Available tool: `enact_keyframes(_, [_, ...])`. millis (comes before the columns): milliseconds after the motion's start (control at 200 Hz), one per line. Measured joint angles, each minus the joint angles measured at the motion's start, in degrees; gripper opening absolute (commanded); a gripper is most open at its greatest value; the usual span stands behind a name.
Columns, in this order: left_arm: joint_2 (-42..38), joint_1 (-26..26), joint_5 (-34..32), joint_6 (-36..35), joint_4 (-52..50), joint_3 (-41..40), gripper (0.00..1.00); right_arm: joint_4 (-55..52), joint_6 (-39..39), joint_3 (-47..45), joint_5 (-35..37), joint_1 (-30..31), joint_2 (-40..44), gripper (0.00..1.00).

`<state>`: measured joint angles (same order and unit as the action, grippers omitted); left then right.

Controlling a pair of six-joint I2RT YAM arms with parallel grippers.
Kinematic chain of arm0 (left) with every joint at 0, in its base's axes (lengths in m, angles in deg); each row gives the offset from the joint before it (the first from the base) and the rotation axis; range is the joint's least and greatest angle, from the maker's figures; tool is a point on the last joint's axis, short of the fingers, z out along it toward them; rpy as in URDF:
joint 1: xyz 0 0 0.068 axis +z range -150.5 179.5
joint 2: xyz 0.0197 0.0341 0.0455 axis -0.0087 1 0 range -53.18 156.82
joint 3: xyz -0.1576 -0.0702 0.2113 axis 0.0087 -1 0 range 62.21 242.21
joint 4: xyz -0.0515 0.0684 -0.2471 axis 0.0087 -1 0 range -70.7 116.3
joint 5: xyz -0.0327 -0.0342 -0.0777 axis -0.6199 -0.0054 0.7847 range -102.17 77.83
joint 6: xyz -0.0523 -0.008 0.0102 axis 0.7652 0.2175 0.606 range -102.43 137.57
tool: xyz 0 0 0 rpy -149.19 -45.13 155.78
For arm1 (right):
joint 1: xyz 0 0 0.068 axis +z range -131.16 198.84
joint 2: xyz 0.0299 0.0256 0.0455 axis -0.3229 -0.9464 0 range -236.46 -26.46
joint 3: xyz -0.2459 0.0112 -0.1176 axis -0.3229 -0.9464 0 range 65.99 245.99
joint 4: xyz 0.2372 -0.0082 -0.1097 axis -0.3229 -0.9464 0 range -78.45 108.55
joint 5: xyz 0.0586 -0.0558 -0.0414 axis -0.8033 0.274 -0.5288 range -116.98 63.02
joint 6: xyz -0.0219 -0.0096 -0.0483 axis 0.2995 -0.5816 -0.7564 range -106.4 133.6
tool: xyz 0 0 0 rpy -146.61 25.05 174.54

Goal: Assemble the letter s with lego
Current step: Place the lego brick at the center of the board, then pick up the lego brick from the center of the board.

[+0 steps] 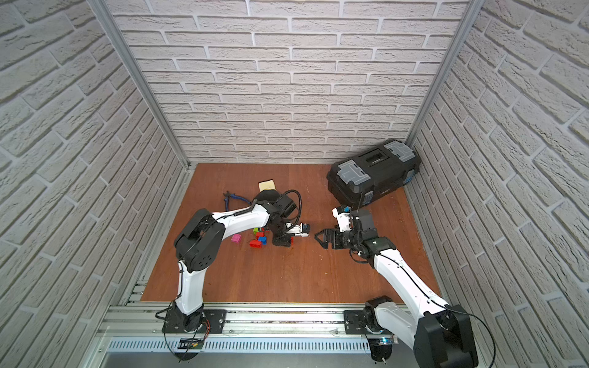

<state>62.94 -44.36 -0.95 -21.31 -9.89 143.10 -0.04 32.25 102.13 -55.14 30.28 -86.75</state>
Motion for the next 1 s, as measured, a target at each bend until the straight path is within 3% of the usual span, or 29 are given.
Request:
enact_keyframes(85, [0.0, -0.1, -0.1, -0.7, 0.3, 0.0, 0.67, 0.0, 0.0, 0.0, -0.1, 0.0, 0.0, 0.99])
enact_keyframes(315, [-0.8, 0.0, -0.5, -0.9, -2.0, 0.2, 0.79, 0.5, 0.0, 0.0, -0.7, 0.0, -0.2, 0.98])
enact_keyframes(545, [-8.7, 2.6, -0.7, -1.1, -8.1, -0.9, 0.79, 1.4, 0.0, 0.0, -2.4, 0.0, -0.4, 0.98])
enact_keyframes(785, [-19.5, 10.5, -2.1, -4.5, -11.9, -7.6, 0.78, 2.1, 0.0, 0.0, -4.0, 0.0, -1.0, 0.97])
enact_keyframes(1000, [-22.9, 17.2, -5.1, -9.4, -13.4, -12.3, 0.78, 2.3, 0.0, 0.0, -4.7, 0.0, -1.0, 0.97])
